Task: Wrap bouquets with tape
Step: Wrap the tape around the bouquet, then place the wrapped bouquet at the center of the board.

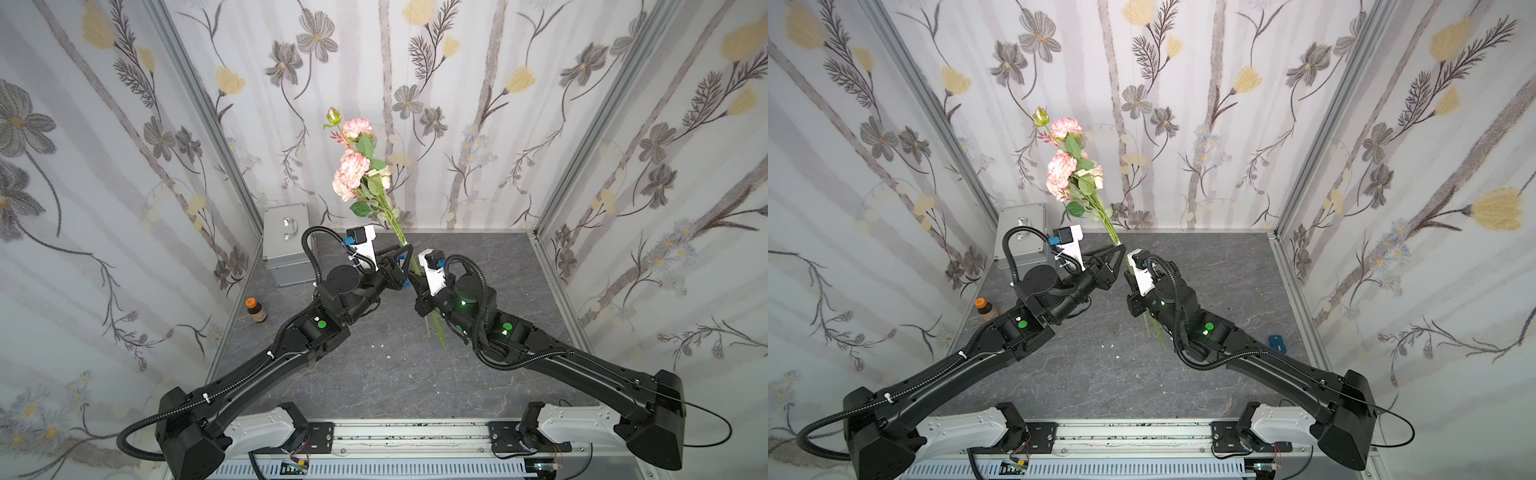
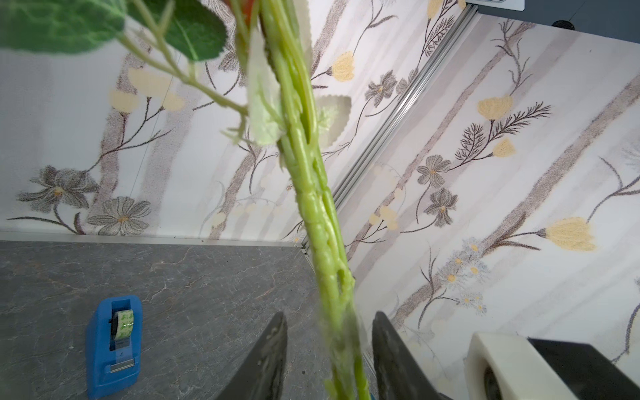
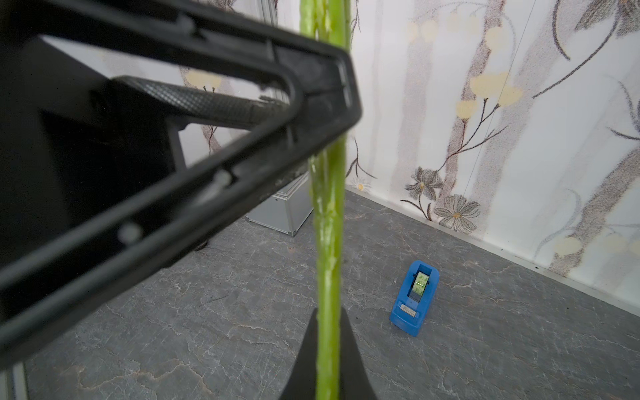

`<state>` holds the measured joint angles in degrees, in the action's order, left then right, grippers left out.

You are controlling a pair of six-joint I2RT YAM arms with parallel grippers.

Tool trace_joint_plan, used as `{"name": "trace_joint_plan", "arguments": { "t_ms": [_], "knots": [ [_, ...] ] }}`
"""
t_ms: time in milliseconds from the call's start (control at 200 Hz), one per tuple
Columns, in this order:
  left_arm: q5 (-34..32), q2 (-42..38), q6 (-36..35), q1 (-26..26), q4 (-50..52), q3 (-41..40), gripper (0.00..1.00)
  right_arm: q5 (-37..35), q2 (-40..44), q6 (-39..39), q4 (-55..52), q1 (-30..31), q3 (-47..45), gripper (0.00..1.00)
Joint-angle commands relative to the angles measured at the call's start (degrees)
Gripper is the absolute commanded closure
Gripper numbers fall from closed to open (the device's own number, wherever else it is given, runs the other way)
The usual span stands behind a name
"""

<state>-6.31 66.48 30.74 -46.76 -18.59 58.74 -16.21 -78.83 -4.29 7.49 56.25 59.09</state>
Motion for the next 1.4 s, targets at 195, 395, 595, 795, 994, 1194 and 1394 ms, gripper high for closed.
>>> {"name": "trace_joint_plan", "arguments": {
  "t_ms": [195,395,595,795,994,1194,1394],
  "knots": [
    [-1.0,0.5,2.2,0.1,1.4,2.0,0.87,-4.6,-1.3,1.6,1.5,0.5,1.2,1.0],
    [-1.0,0.6,2.4,0.0,2.6,2.5,0.96,-7.0,-2.1,1.6,1.3,0.7,1.5,1.0],
    [2.5,0.8,-1.5,0.1,0.7,2.5,1.0,-3.0,0.1,-1.0,4.5,0.8,-0.7,0.69],
    [16.0,0.1,-8.0,0.5,-4.0,1.1,1.0,20.9,6.7,-10.5,11.4,-5.0,-6.9,0.49],
    [26.6,0.4,-9.0,0.5,-7.4,0.6,1.0,31.6,8.4,-16.1,16.3,-8.0,-9.8,0.64],
    [26.5,0.2,-9.7,0.5,-7.7,-0.1,0.74,29.1,9.3,-16.4,16.5,-8.2,-10.6,1.0],
    [0.6,-7.3,-15.2,0.8,9.6,-4.6,0.0,18.9,11.1,-19.6,5.3,-16.2,-12.6,1.0]
  ]
}}
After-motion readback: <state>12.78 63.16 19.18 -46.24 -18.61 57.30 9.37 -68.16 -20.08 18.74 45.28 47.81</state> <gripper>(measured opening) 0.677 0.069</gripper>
